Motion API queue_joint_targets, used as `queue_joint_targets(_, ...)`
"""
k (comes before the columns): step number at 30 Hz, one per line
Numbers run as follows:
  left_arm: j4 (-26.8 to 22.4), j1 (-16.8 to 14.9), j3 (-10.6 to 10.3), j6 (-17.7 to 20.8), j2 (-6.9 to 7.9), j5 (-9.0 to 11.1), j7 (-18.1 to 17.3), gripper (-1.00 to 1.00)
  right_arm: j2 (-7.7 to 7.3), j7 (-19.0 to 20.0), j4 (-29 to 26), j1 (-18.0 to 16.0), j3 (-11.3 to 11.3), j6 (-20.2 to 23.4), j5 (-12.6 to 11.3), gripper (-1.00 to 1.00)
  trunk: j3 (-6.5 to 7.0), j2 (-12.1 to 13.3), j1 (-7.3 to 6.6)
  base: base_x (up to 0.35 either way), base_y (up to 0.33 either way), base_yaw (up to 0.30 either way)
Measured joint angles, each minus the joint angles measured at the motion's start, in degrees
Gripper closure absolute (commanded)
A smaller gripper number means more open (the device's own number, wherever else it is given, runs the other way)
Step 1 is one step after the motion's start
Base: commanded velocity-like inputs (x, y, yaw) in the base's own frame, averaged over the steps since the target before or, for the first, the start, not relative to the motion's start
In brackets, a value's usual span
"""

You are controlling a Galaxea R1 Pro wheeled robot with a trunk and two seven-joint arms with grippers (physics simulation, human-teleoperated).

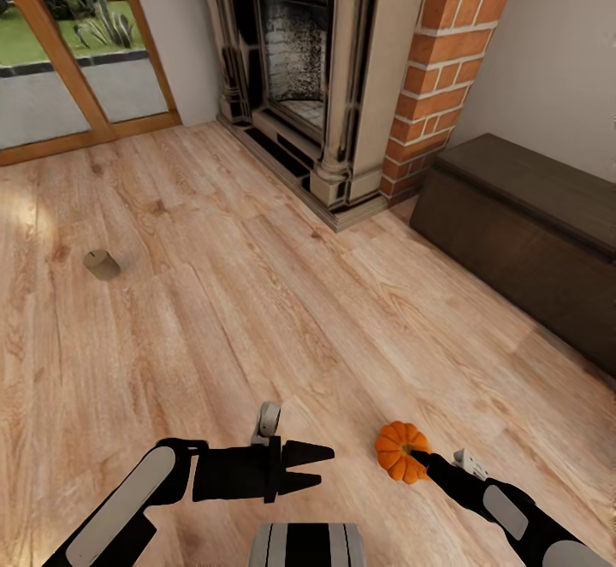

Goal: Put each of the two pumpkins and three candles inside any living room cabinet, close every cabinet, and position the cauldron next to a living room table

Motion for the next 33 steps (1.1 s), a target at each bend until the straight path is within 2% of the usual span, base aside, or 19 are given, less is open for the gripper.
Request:
queue_joint_targets(13,-0.01,0.0,-0.07,0.0,-0.07,-0.04,0.2,-1.0,0.0,-0.01,0.01,0.0,0.0,-0.05,0.0,-1.0,0.0,0.0,-0.01,0.027,-0.105,0.0)
queue_joint_targets(33,-0.01,0.0,-0.08,-0.02,-0.13,-0.16,0.4,-1.0,0.0,0.25,2.51,0.0,0.02,-0.11,-0.02,-1.0,0.0,0.0,-0.01,0.052,0.016,0.0)
